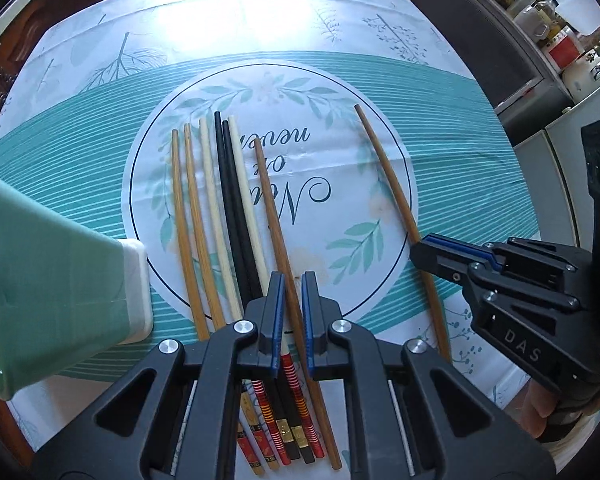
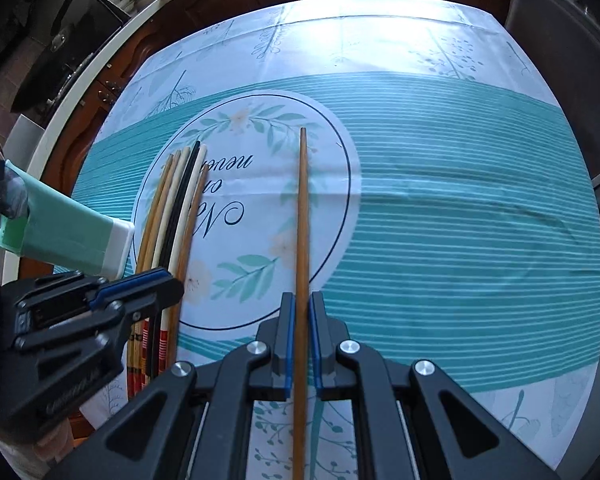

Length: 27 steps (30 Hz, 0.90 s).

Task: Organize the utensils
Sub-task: 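Close the right tool on a single plain wooden chopstick, then grasp a brown wooden chopstick with the left tool while the right tool holds its chopstick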

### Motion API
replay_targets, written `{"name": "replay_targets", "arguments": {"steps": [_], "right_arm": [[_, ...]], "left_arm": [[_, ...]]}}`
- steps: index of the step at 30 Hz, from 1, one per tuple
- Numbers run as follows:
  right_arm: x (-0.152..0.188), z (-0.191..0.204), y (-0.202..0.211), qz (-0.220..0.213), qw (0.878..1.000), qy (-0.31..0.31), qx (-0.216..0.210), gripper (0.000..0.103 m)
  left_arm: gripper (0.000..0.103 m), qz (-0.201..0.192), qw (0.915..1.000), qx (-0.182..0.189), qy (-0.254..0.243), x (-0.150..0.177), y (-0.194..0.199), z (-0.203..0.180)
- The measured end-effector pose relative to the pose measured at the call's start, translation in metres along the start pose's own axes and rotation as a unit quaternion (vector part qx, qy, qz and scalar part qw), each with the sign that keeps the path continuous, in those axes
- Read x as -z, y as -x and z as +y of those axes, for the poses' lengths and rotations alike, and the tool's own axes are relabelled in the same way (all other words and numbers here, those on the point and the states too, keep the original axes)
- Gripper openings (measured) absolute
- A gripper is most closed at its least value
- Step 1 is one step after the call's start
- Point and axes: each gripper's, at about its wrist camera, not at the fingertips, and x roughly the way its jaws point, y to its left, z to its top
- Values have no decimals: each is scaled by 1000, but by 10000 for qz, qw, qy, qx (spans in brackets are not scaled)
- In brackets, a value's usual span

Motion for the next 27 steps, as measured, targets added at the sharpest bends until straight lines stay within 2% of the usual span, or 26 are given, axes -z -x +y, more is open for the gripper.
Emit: {"name": "replay_targets", "arguments": {"steps": [10,16,22,27], "right_arm": [[4,-3,2,16,9999,1,-112,7],[5,2,2,135,9998,120,51,7],[-4,10,-2,355,9979,343,421,7],[-11,22,-7,465,9933,703,789,7]], "left_arm": [[7,282,9983,-464,-226,-14,-24,-26],[7,515,9954,-689,-422,-23,-32,-42],[7,686,9946,-653,-431,-32,-34,-45],[5,530,9971,-414,-362,-27,-28,-33]]}}
